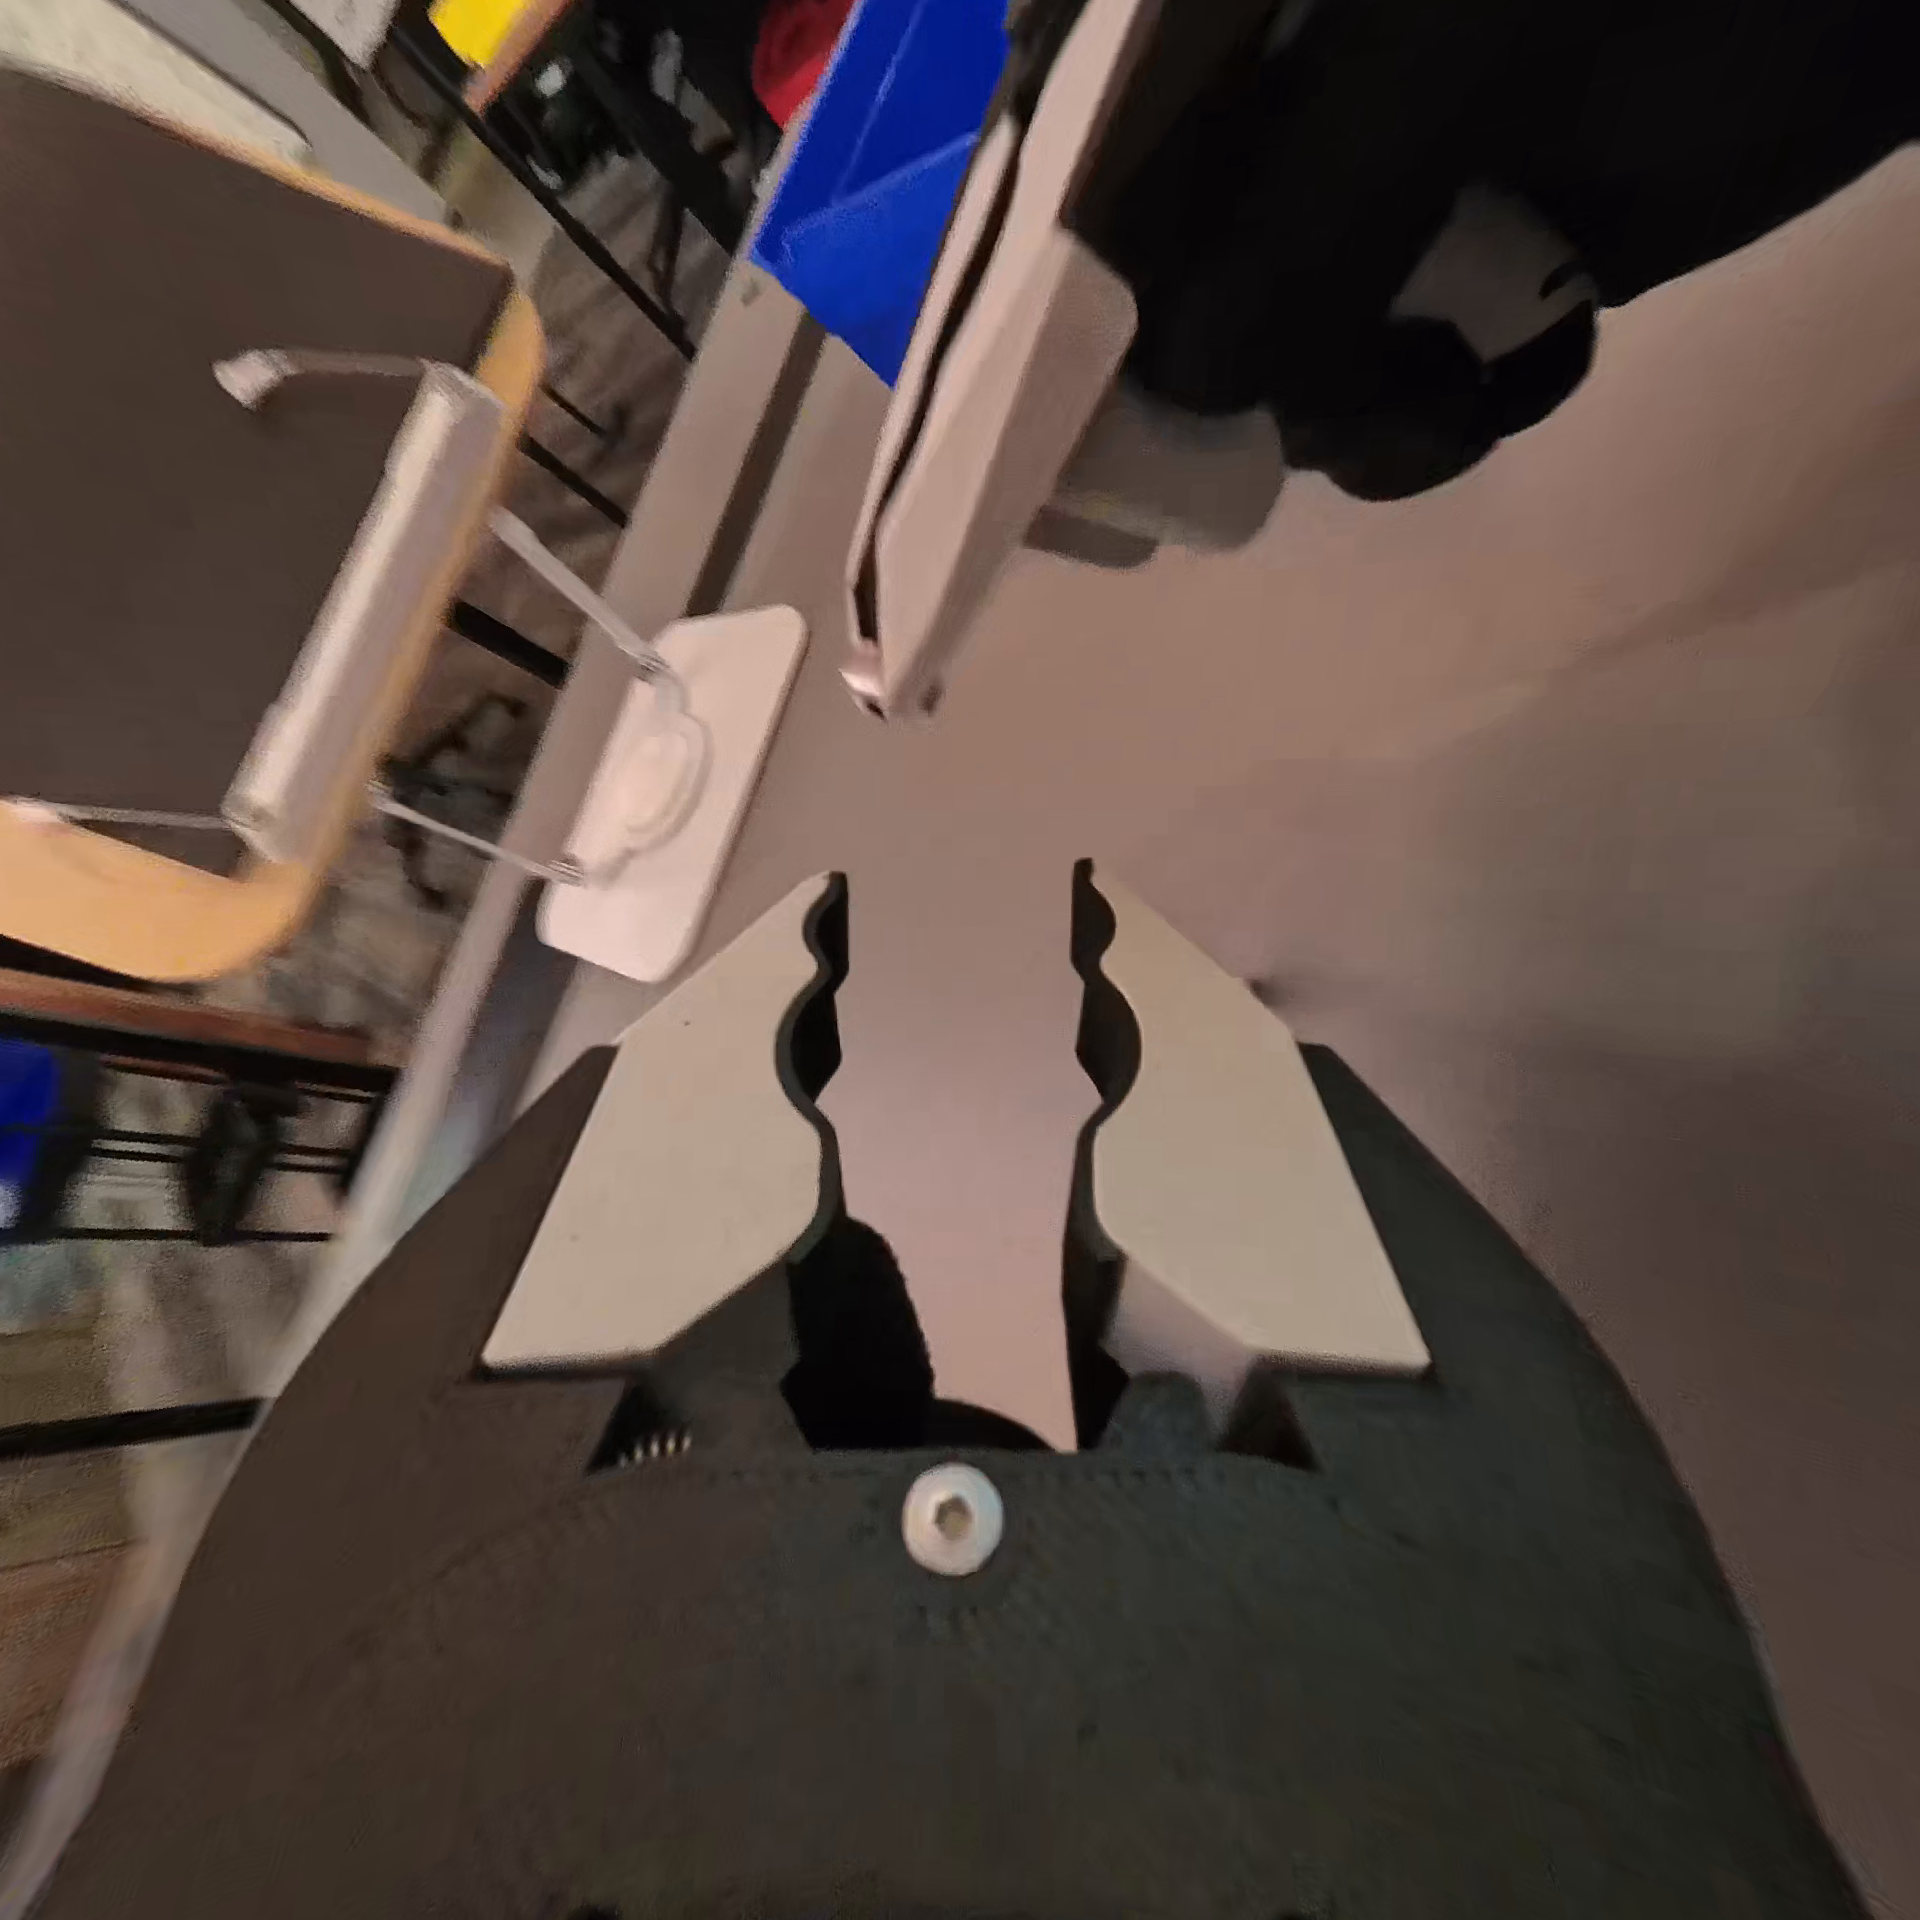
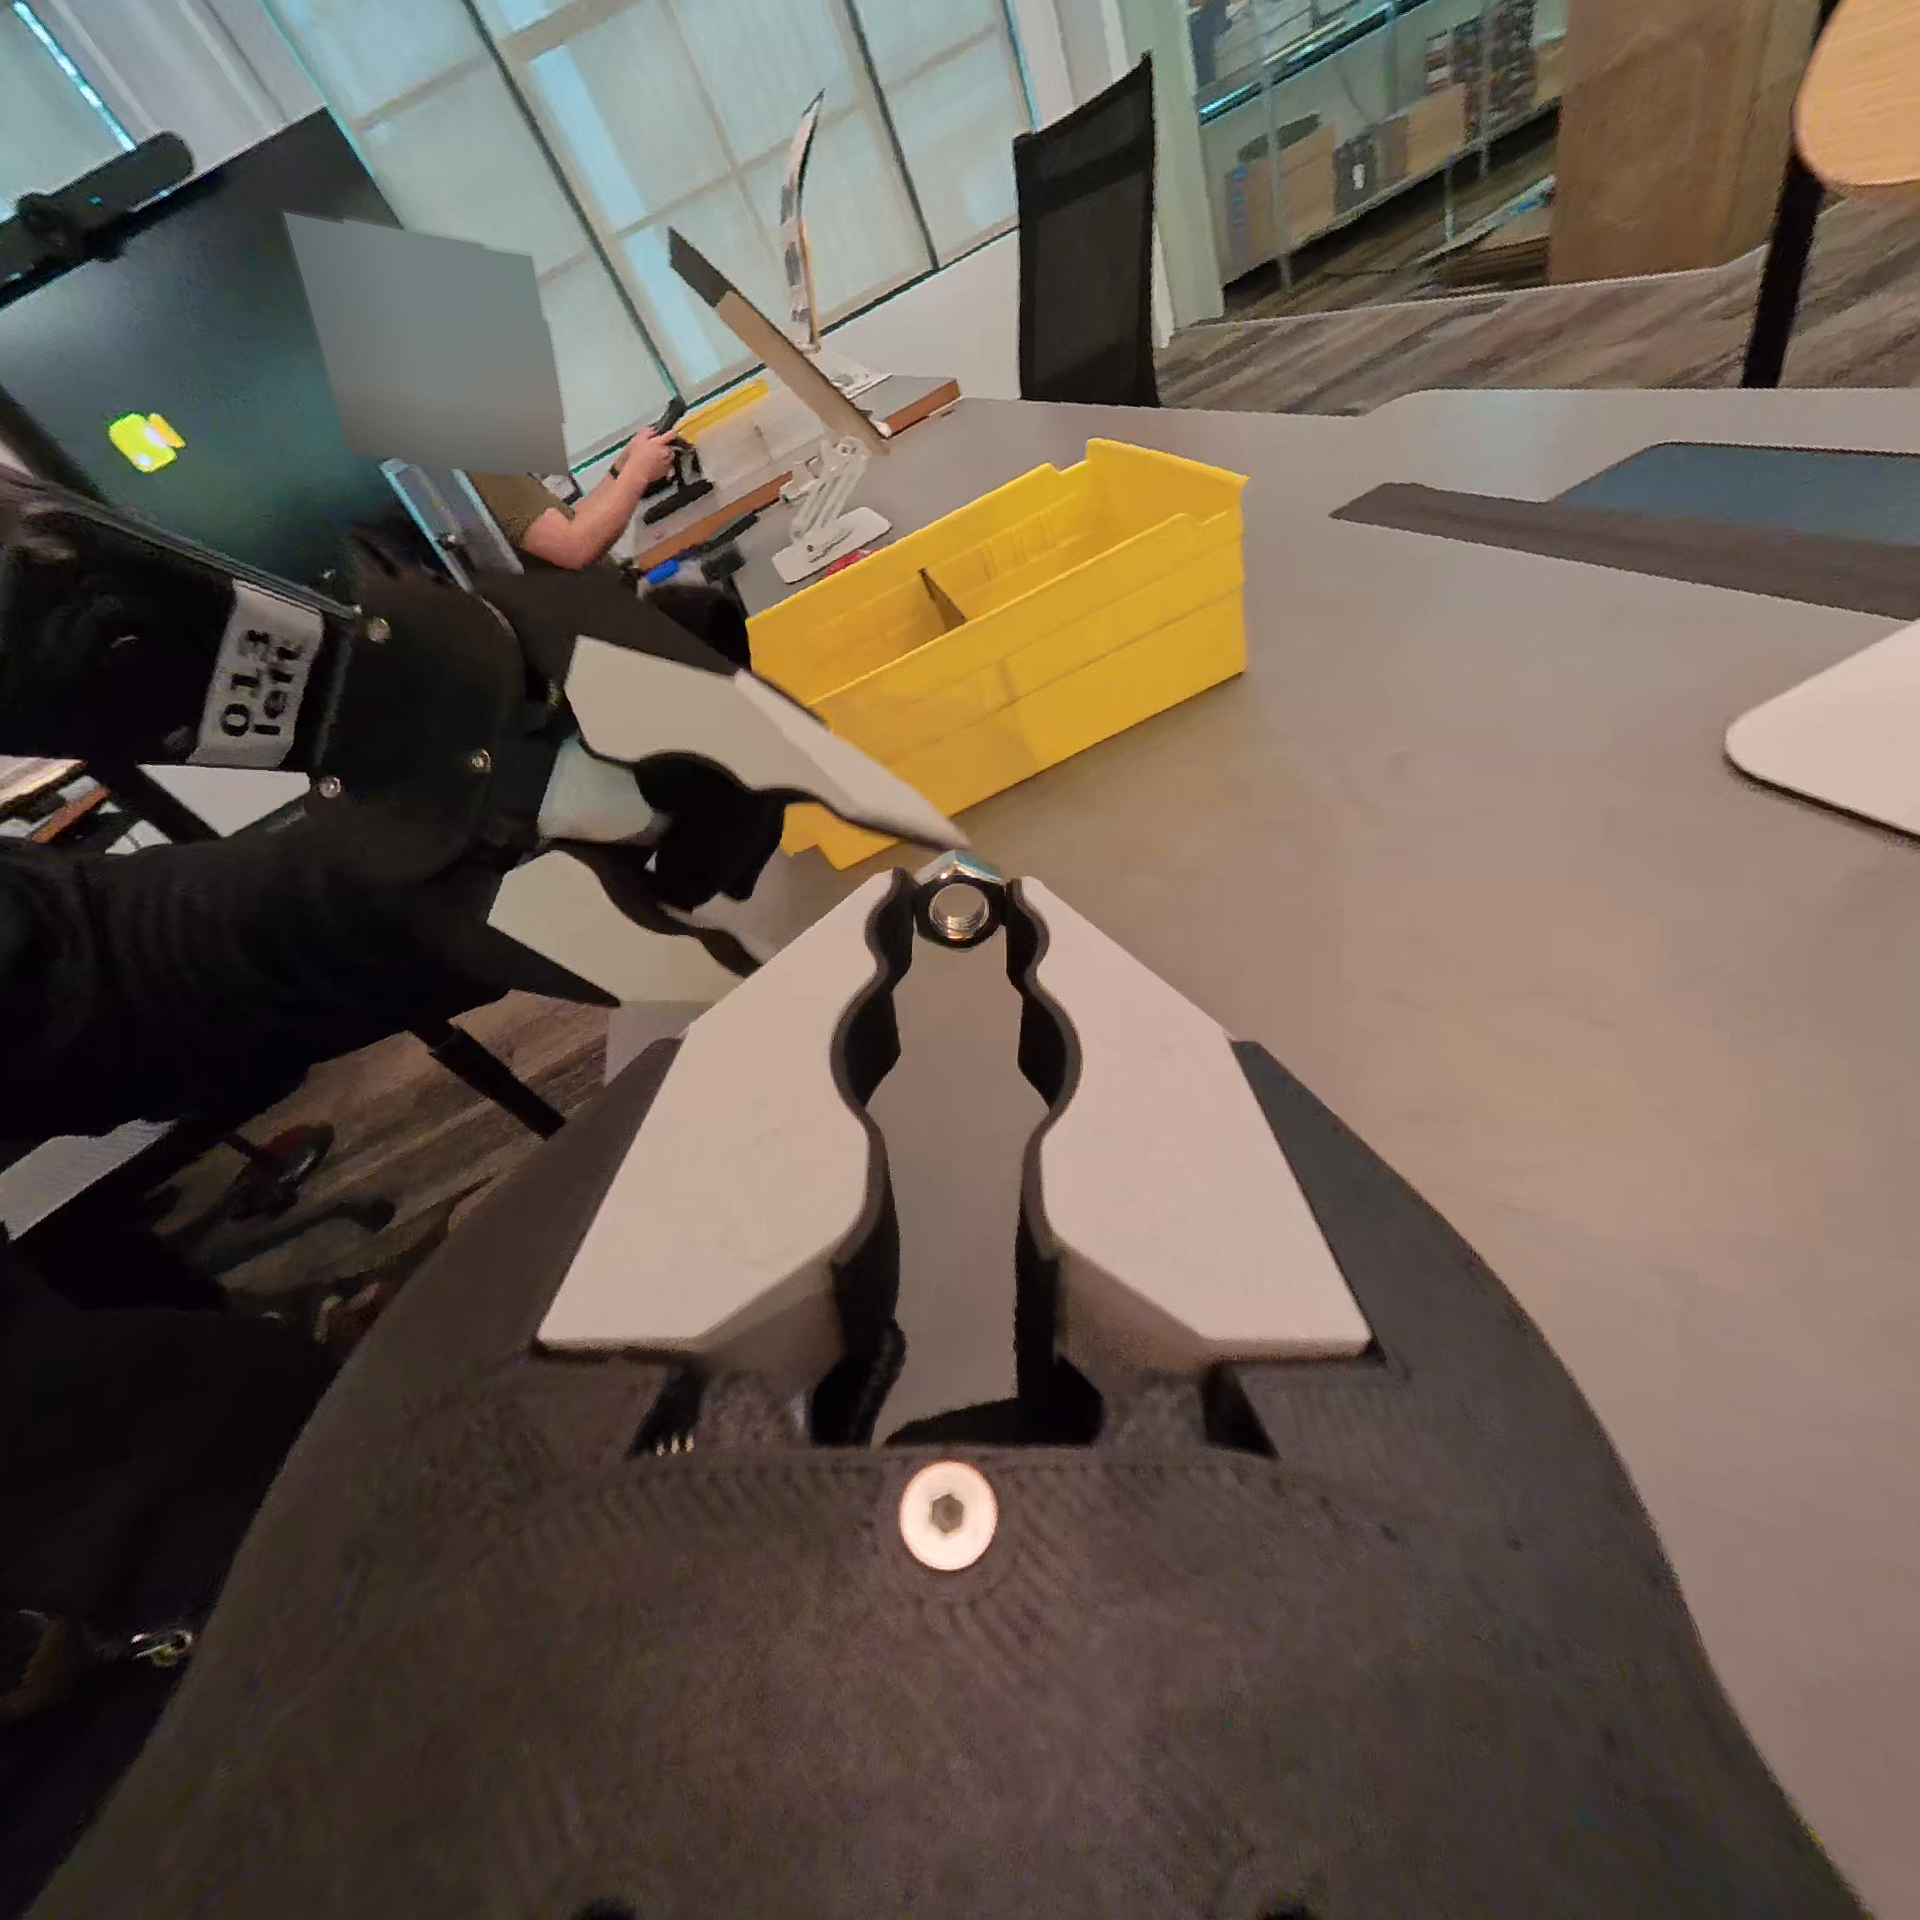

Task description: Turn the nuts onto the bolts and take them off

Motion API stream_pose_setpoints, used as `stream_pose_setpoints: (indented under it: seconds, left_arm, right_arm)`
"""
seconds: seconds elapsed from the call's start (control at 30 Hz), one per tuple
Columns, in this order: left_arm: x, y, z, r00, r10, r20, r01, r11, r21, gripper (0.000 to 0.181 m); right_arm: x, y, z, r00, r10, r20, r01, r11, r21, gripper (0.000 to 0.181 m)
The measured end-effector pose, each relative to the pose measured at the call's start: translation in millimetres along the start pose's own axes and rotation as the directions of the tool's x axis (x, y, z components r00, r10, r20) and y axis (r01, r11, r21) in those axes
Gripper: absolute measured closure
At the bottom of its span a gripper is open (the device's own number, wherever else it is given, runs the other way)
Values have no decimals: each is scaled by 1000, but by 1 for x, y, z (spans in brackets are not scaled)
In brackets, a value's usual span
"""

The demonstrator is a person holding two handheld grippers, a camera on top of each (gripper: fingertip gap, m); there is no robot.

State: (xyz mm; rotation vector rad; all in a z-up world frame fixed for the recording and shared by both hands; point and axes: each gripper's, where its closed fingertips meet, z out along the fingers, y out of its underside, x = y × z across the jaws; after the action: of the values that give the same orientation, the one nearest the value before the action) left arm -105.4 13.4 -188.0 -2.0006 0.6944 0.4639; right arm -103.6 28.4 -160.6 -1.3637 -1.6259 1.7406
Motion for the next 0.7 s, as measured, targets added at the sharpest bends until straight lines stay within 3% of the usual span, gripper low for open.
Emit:
stream_pose_setpoints:
  seconds: [0.13, 0.3, 0.57, 0.7]
  left_arm:
    - [35, 34, 18, 969, -205, -141, 202, 979, -37, 137]
    - [69, 65, 41, 928, -296, -226, 275, 954, -119, 136]
    - [82, 74, 61, 908, -322, -268, 286, 944, -163, 143]
    - [84, 74, 63, 892, -341, -296, 298, 937, -179, 161]
  right_arm:
    - [13, 5, -4, 999, 15, -30, -16, 1000, -4, 166]
    - [14, 12, 0, 999, 12, -32, -13, 1000, -24, 166]
    - [20, 20, 1, 999, 12, -39, -14, 999, -47, 165]
    - [20, 22, 2, 999, 11, -36, -12, 998, -54, 165]
